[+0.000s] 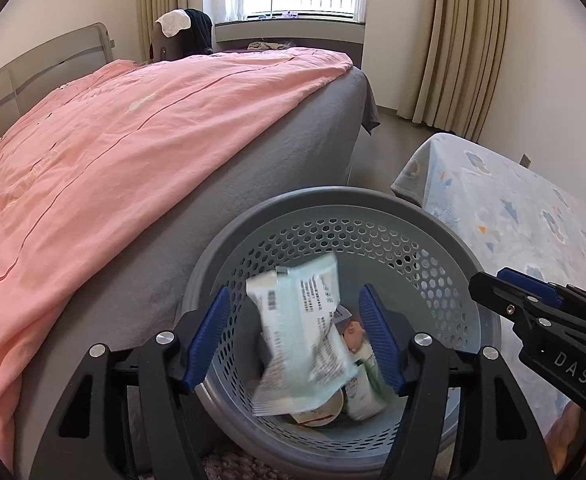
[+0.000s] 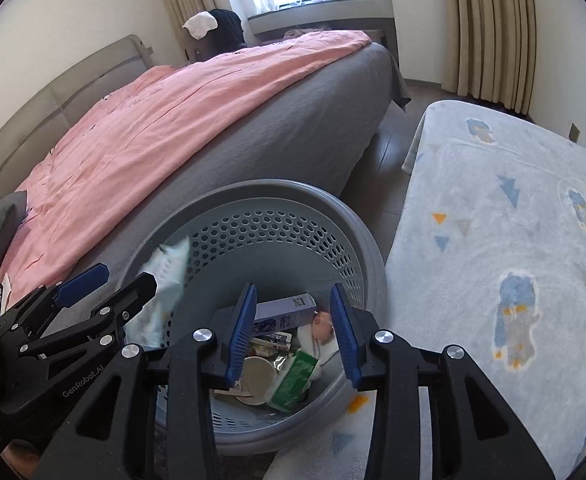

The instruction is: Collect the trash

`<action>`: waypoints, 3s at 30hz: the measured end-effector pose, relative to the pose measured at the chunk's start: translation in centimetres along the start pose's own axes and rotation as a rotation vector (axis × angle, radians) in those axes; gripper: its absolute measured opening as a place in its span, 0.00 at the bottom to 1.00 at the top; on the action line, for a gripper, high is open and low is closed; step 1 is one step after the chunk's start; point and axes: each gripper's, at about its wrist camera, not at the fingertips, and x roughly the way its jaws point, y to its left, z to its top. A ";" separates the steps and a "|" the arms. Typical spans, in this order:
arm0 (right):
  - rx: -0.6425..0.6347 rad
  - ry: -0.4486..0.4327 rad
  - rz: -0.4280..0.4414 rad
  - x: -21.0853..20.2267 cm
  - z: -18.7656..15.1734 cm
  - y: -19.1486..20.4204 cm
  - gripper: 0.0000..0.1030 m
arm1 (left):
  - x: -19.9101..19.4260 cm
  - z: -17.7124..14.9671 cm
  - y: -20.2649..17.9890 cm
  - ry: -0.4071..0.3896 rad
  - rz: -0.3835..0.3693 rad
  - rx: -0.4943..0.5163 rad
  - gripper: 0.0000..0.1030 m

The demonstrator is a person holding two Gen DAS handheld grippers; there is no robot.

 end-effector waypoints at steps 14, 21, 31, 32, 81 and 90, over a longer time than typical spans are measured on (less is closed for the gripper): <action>0.012 -0.004 -0.039 -0.4 -0.9 0.0 0.48 | -0.2 -0.1 0.7 -0.004 0.027 -0.017 0.70; 0.017 -0.003 -0.059 -0.3 -1.3 -0.1 0.54 | -0.3 -0.1 1.0 -0.009 0.030 -0.028 0.71; 0.012 -0.016 -0.090 -0.5 -1.6 0.2 0.58 | -0.4 -0.1 1.1 -0.011 0.033 -0.027 0.73; 0.010 -0.021 -0.099 -0.6 -1.6 0.2 0.59 | -0.4 -0.1 1.1 -0.010 0.034 -0.027 0.74; 0.041 -0.021 -0.160 -0.3 -1.8 -0.1 0.67 | 0.0 -0.4 1.4 0.004 0.063 -0.039 0.80; 0.041 -0.024 -0.158 -0.3 -1.8 -0.1 0.67 | 0.0 -0.4 1.4 0.001 0.066 -0.043 0.80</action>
